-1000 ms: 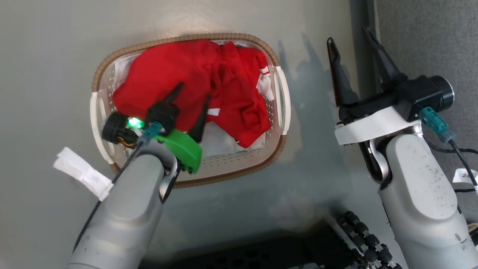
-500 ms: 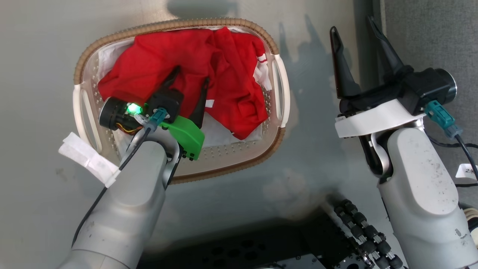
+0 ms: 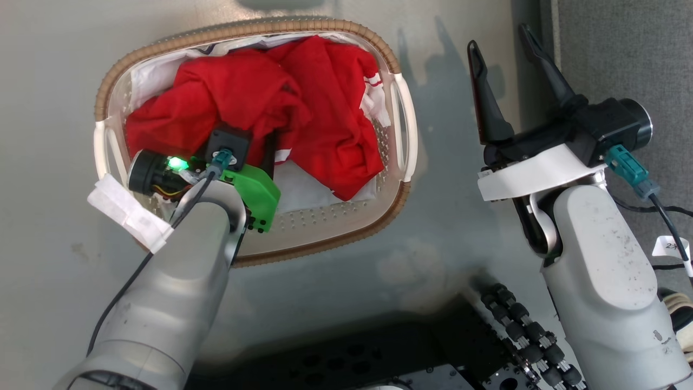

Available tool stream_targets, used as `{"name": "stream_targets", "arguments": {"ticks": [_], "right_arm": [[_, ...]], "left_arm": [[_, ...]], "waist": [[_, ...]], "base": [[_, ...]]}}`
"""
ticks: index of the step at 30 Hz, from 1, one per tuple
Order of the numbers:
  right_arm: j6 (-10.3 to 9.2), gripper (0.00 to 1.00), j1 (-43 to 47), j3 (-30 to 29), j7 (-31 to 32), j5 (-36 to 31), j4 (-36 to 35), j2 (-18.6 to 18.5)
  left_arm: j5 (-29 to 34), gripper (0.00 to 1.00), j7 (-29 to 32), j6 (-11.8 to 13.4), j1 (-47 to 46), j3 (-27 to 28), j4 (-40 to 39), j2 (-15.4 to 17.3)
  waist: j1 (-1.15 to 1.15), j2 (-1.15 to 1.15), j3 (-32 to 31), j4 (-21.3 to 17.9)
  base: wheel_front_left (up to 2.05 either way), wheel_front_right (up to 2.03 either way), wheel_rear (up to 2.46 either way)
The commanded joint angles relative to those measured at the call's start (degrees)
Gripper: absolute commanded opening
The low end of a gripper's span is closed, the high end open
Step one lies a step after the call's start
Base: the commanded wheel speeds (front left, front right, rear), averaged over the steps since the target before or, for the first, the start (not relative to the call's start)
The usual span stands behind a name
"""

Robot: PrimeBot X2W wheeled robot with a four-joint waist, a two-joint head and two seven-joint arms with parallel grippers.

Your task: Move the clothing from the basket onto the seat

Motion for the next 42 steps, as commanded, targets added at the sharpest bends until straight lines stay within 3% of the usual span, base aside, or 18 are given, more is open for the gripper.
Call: {"name": "stream_targets", "arguments": {"ticks": [1, 3, 4, 12, 21, 25, 32, 42], "right_arm": [[-0.02, 1.0, -0.18, -0.13, -0.11, -0.37, 0.24, -0.12], [-0.02, 1.0, -0.08, -0.11, -0.11, -0.5, 0.41, -0.12], [-0.02, 1.0, -0.12, -0.12, -0.11, -0.51, 0.51, -0.09], [-0.02, 1.0, 0.44, 0.14, -0.11, -0.21, 1.29, -0.04], [-0.02, 1.0, 3.03, 0.46, -0.11, -0.02, 2.79, -1.01], [-0.02, 1.0, 4.71, 0.31, -0.11, 0.43, 3.38, -1.2], [-0.02, 1.0, 10.01, -1.28, -0.11, 0.87, 4.8, -1.45], [-0.02, 1.0, 17.01, -2.19, -0.11, 1.62, 6.59, -0.59]], "left_arm": [[-0.41, 0.97, 0.06, -0.26, -1.54, -0.22, 1.17, 0.35], [-0.98, 0.38, 0.06, -0.74, -1.94, -1.0, 2.47, 0.34], [-1.18, 0.0, 0.06, -0.89, -2.26, -1.24, 2.72, 0.34], [-2.87, 0.0, 0.05, -1.09, -0.02, -2.32, 2.11, 0.33], [-3.4, 0.0, 0.05, -1.67, 5.92, -2.82, -3.84, 0.31], [-2.22, 0.0, 0.05, -0.56, 8.94, -2.65, -7.0, 0.3], [-0.35, 0.0, 0.05, -0.19, 16.05, 1.08, -15.48, 0.29], [2.14, 0.0, 0.03, -2.1, 23.88, 5.36, -25.29, 0.28]], "waist": [[0.0, 0.0, -0.2, 0.16], [0.0, 0.0, -0.67, 0.3], [0.0, 0.0, -0.94, 0.39], [0.0, 0.0, -4.71, 1.02], [0.0, 0.0, -13.73, 3.57], [0.0, 0.0, -18.05, 5.09], [0.0, 0.0, -28.09, 8.38], [0.0, 0.0, -38.52, 10.68]], "base": [[0.0, 0.0, 0.0], [0.0, 0.0, 0.0], [0.0, 0.0, 0.0], [0.0, 0.0, 0.0], [0.0, 0.0, 0.0], [0.0, 0.0, 0.0], [0.0, 0.0, 0.0], [0.0, 0.0, 0.0]]}}
